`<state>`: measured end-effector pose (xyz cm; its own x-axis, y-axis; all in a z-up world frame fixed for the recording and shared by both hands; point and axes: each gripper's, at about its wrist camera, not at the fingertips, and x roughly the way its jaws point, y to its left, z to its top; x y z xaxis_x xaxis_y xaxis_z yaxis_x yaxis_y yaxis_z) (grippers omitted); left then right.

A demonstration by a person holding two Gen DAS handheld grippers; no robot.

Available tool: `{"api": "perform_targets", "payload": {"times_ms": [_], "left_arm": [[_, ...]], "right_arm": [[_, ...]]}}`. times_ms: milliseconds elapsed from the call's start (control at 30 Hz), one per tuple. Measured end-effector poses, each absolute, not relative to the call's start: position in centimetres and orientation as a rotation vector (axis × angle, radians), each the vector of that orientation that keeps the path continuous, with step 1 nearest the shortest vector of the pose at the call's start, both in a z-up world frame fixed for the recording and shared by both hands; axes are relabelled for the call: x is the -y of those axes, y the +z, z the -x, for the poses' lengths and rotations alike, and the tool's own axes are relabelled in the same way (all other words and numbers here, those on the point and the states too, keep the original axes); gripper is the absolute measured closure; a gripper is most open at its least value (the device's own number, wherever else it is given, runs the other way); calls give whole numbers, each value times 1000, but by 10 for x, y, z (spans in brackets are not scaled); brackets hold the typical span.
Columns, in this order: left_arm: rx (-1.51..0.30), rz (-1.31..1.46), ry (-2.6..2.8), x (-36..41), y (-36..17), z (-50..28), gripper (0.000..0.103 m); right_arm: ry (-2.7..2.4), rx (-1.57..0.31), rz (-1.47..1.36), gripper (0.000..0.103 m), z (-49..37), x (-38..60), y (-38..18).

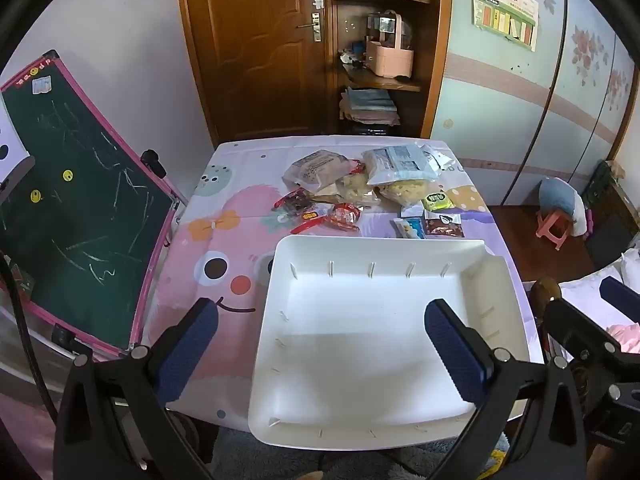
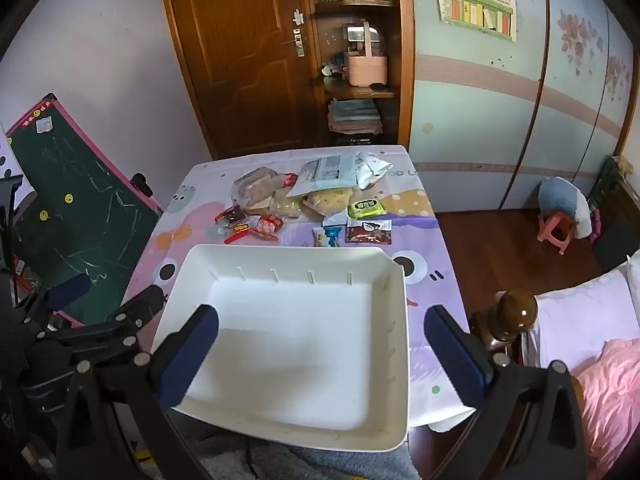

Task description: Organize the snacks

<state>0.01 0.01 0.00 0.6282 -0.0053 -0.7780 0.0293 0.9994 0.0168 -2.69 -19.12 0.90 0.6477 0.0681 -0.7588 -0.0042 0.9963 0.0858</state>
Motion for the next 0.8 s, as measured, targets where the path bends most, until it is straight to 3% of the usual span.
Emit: {"api": "perform_targets", "payload": {"times_ms": [800], "left_arm": [[-908,-23,-31,-3,-12,-8,0]], "right_arm": [[78,-872,-87,1,16,189,0]]}}
